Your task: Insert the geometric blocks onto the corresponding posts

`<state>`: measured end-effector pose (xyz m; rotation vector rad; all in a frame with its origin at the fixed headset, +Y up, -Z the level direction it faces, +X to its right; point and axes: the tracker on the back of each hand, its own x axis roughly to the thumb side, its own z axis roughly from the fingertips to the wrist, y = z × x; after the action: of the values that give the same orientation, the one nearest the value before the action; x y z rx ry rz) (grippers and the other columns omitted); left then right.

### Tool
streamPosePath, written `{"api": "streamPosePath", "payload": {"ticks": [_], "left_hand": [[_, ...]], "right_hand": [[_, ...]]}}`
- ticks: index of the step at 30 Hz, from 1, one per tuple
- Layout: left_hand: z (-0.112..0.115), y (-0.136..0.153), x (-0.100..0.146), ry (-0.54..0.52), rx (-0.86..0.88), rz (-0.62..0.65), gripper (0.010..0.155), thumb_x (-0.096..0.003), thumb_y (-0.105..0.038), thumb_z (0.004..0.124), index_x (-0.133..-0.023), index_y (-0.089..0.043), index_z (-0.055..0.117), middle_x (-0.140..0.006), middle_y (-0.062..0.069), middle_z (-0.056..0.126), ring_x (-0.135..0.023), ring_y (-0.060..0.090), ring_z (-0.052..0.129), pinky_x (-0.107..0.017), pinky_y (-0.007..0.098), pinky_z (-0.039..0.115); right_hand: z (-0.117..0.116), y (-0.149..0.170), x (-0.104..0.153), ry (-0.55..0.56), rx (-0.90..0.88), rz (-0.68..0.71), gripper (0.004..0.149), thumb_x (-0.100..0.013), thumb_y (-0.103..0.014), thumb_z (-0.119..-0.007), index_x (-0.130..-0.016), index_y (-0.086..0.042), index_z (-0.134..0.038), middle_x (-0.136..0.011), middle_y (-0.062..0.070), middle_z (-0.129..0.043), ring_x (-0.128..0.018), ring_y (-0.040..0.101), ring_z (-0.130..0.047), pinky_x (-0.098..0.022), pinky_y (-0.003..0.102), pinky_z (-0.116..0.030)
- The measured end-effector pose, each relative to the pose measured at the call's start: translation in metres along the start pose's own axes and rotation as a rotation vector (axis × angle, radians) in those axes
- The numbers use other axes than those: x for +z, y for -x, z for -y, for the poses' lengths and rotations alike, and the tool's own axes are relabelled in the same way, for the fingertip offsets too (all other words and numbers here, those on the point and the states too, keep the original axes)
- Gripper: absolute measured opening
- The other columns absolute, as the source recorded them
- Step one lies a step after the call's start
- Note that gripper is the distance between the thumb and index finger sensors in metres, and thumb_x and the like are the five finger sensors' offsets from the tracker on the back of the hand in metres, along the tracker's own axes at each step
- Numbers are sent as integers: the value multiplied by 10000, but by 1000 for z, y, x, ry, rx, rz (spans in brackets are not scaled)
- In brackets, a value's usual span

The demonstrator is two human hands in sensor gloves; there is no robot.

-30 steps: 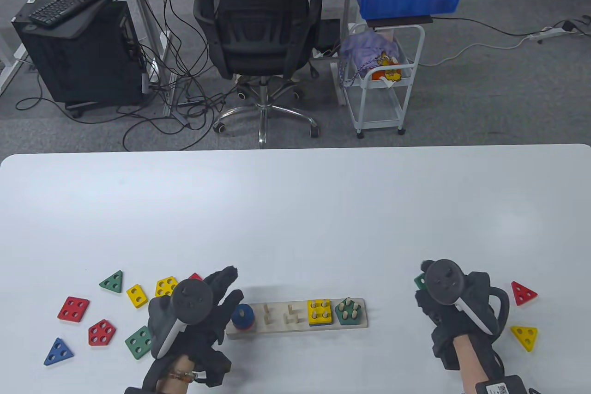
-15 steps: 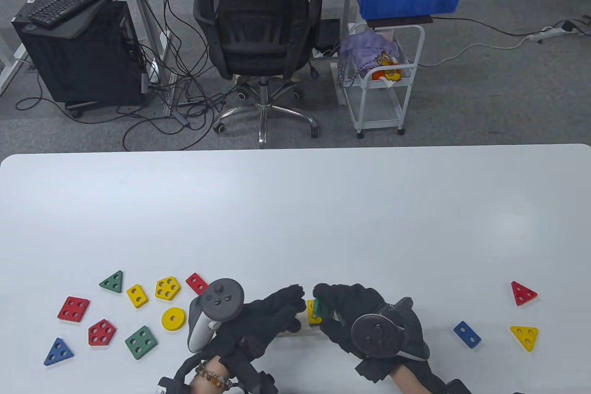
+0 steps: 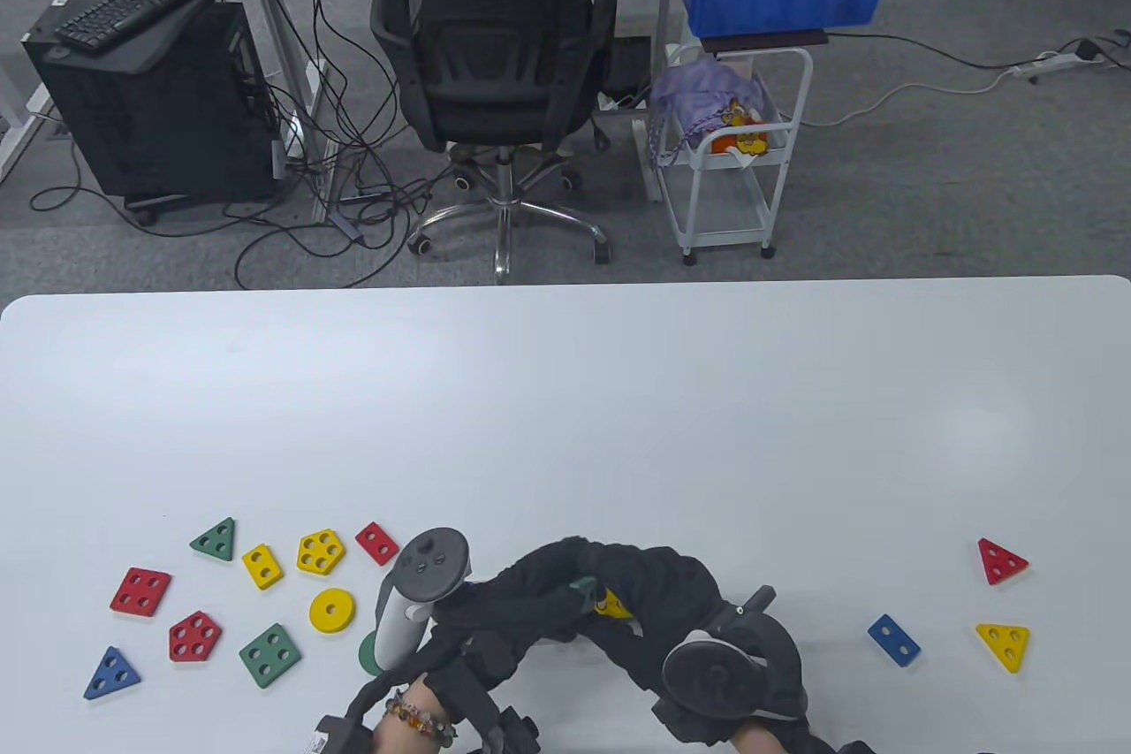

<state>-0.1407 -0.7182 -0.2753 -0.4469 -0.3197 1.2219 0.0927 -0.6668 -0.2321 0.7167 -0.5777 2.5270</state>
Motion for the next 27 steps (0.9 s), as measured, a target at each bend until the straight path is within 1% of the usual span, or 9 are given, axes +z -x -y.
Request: {"api": "streamPosePath", "payload": {"ticks": [2, 3, 8, 11, 13, 19, 21, 23, 27], "left_hand": [[-10, -1, 4, -85, -75, 10, 690, -367, -610, 797, -987, -361, 624, -1006, -63, 779, -823, 97, 937, -699, 426, 725], [-19, -1, 8, -141, -154, 25, 678, -361, -603, 809, -977, -377, 638, -1010, -65, 773, -830, 98, 930, -706, 430, 716], [-37, 2, 15, -258, -383, 12, 650, -361, -582, 831, -965, -397, 680, -1030, -66, 746, -876, 116, 889, -730, 460, 679], [-38, 6, 15, -214, -460, -9, 627, -373, -555, 825, -968, -419, 684, -1063, -95, 712, -944, 132, 834, -756, 495, 634], [-37, 8, 14, -227, -543, -26, 615, -374, -530, 836, -964, -438, 690, -1082, -119, 677, -990, 142, 780, -773, 512, 601], [-20, 12, 8, -236, -1026, -63, 621, -350, -522, 860, -946, -495, 687, -1085, -196, 658, -1053, 123, 698, -807, 528, 540], [-14, 15, 5, -233, -1154, -72, 670, -345, -523, 863, -972, -507, 628, -1086, -217, 647, -1055, 118, 693, -809, 524, 539], [-11, 17, 3, -220, -1205, -83, 728, -340, -535, 859, -1000, -512, 553, -1079, -223, 653, -1051, 117, 697, -808, 514, 546], [-9, 19, 1, -214, -1177, -86, 733, -340, -541, 853, -1004, -508, 544, -1078, -222, 654, -1049, 107, 701, -805, 508, 553]], "right_hand": [[3, 13, 0, -8, 52, -50, 695, -377, -424, -882, -962, -137, -638, -896, 155, -802, -724, 390, -882, -507, 628, -731], [7, 27, 1, -23, 87, -102, 698, -378, -429, -878, -965, -138, -635, -900, 158, -800, -728, 392, -881, -511, 633, -727], [20, 68, 4, -71, 168, -277, 688, -393, -431, -863, -972, -135, -638, -924, 179, -779, -760, 425, -855, -547, 687, -665], [25, 88, 8, -101, 226, -354, 683, -399, -434, -857, -975, -141, -637, -939, 183, -766, -779, 435, -839, -567, 714, -624], [26, 96, 9, -119, 231, -387, 678, -403, -433, -853, -975, -138, -639, -943, 187, -762, -782, 440, -834, -570, 721, -614], [24, 108, 12, -182, 271, -429, 668, -410, -435, -841, -975, -142, -641, -951, 190, -755, -793, 447, -825, -578, 729, -599], [21, 108, 12, -202, 283, -425, 664, -411, -436, -838, -975, -143, -642, -953, 190, -753, -796, 448, -823, -579, 732, -595], [18, 108, 12, -223, 300, -420, 661, -414, -440, -832, -975, -145, -643, -954, 190, -754, -800, 449, -821, -583, 736, -588], [16, 108, 12, -249, 326, -416, 657, -417, -441, -826, -976, -150, -642, -961, 187, -748, -809, 448, -816, -590, 743, -576]]}}
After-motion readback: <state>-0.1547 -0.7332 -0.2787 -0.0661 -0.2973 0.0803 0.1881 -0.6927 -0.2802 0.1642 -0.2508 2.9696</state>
